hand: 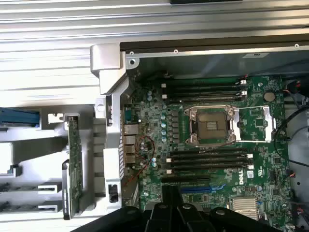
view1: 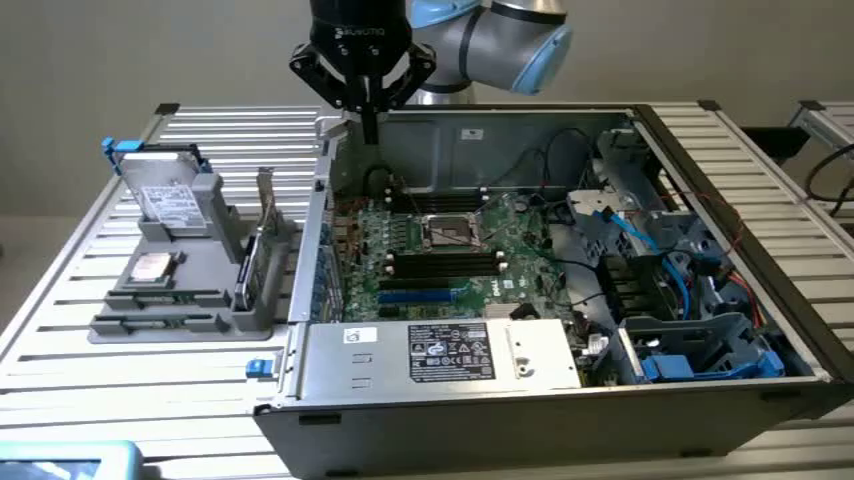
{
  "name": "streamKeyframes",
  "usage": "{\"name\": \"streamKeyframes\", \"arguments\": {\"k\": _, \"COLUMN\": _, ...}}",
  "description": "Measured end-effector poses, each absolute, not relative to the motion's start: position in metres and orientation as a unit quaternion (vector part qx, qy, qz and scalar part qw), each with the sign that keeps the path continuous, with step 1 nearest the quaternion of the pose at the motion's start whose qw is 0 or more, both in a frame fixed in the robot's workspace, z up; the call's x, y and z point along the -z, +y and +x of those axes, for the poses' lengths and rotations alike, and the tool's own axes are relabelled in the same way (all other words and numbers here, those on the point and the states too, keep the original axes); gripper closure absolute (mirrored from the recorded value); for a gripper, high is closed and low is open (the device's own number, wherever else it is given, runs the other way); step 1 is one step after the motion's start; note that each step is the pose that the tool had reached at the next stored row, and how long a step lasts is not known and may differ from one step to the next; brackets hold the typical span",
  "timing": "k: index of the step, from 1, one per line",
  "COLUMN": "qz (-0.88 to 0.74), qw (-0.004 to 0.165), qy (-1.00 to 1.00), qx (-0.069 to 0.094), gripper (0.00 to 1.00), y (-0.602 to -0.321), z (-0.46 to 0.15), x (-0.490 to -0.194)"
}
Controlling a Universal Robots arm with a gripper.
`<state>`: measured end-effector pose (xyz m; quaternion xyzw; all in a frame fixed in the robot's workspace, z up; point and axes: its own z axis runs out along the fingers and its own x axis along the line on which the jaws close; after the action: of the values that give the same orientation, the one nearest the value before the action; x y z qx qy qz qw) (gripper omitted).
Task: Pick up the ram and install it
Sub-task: 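Reach for the ram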
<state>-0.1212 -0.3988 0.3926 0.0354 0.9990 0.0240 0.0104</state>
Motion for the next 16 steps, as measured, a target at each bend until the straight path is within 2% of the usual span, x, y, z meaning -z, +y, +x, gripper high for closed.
{"name": "streamKeyframes", "arguments": {"k": 16, "qz": 0.035, "qw": 0.01, "qy": 0.999, "qx": -0.024, "gripper": 0.89, "y": -0.4011, "z": -0.124, "x": -0.3926}}
